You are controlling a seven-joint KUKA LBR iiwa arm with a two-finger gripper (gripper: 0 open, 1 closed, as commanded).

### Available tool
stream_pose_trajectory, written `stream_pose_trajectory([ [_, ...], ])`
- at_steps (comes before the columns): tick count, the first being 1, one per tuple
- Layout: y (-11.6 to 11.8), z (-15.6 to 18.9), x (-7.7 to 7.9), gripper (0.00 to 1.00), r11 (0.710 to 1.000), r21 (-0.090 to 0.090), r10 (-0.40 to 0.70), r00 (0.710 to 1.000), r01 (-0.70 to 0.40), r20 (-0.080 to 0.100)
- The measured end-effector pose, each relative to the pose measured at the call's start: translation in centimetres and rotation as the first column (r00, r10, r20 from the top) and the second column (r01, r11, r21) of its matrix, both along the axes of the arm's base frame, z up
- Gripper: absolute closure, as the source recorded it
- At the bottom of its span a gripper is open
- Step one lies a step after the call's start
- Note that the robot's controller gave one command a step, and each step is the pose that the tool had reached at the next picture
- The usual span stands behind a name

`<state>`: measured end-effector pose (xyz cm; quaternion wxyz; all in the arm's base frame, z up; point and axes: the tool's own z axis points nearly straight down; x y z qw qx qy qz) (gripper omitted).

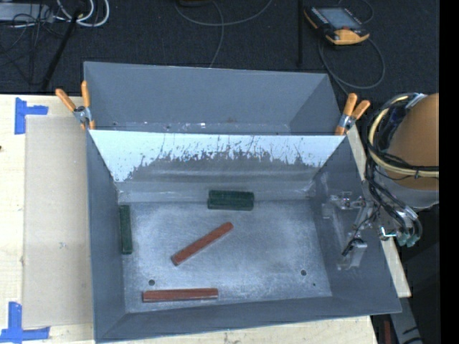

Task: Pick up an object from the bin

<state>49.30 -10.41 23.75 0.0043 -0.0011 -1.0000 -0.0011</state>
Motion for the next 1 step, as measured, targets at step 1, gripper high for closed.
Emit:
stream_pose_trajectory([
  [1, 4.83, -3.39, -0.99, 0.0, 0.978, -0.001, -0.209, 0.978, 0.209, 0.004],
])
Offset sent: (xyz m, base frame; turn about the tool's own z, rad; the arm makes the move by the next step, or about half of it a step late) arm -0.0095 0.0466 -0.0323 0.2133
